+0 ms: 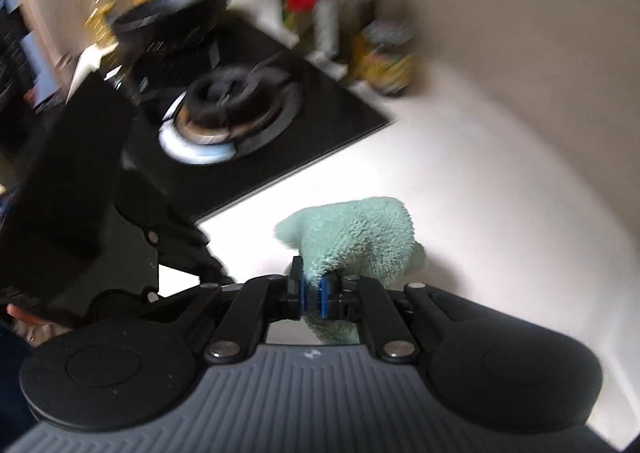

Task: Clean bowl
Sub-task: 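Lift the towel out of the bowl with the right gripper, then lower the towel back into the bowl with the right gripper and wipe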

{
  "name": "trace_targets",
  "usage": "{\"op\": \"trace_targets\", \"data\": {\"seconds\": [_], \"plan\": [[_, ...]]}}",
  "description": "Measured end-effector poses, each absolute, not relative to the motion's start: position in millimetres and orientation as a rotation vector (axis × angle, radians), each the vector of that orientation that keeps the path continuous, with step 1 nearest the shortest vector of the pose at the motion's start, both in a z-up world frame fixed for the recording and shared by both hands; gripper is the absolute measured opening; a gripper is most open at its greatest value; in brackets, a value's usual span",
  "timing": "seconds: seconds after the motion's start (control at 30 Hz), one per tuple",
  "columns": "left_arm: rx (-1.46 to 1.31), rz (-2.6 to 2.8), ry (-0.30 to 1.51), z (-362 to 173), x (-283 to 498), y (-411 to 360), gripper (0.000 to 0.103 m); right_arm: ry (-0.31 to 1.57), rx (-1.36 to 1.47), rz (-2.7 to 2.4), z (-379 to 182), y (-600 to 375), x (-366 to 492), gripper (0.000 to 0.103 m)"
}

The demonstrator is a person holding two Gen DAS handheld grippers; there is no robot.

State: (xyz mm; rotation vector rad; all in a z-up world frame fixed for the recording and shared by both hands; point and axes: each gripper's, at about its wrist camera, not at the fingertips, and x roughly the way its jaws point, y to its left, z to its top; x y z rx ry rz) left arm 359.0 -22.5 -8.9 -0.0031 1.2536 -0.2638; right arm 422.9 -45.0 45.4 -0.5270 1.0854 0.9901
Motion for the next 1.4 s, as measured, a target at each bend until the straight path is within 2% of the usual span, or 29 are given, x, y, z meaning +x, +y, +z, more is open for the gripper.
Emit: {"op": "trace_targets", "data": {"seconds": [0.3, 0.4, 0.5, 0.67, 0.83, 0.97, 1.13, 1.23, 1.33, 1.4], "plan": [[-0.029, -0.23, 1.257, -9.2, 358.4, -24.9, 0.02, 1.263, -0.402, 0.83, 46.2, -100.5, 446.5, 0.006], [0.031, -0.329, 1.254, -19.6, 367.8, 15.4, 0.02, 1.302, -0.406, 0.756, 45.5, -130.7, 440.1, 0.006], [0.033, -0.322, 1.254, -21.1, 369.1, 17.6, 0.021, 1.318, -0.399, 0.719, 47.9, -158.2, 425.8, 0.006], [0.028, -0.313, 1.259, -23.2, 371.0, 21.2, 0.021, 1.224, -0.418, 0.719, 72.7, -182.4, 381.6, 0.006], [0.022, -0.315, 1.273, -24.3, 373.0, 24.2, 0.02, 1.049, -0.408, 0.944, 125.7, -159.6, 344.5, 0.006], [0.002, -0.319, 1.282, -26.5, 375.2, 30.0, 0.019, 1.005, -0.383, 0.968, 134.2, -143.4, 350.9, 0.006], [0.007, -0.32, 1.281, -29.9, 376.5, 34.5, 0.019, 1.141, -0.469, 0.681, 63.6, -136.6, 391.8, 0.011], [0.008, -0.325, 1.282, -32.1, 376.5, 37.5, 0.019, 1.177, -0.456, 0.666, 57.0, -139.8, 389.5, 0.015], [0.006, -0.33, 1.283, -35.1, 377.8, 41.1, 0.018, 1.193, -0.57, 0.679, 66.5, -137.5, 377.0, 0.026], [0.003, -0.332, 1.284, -37.1, 378.1, 42.3, 0.018, 1.174, -0.647, 0.681, 74.6, -138.1, 369.7, 0.026]]}}
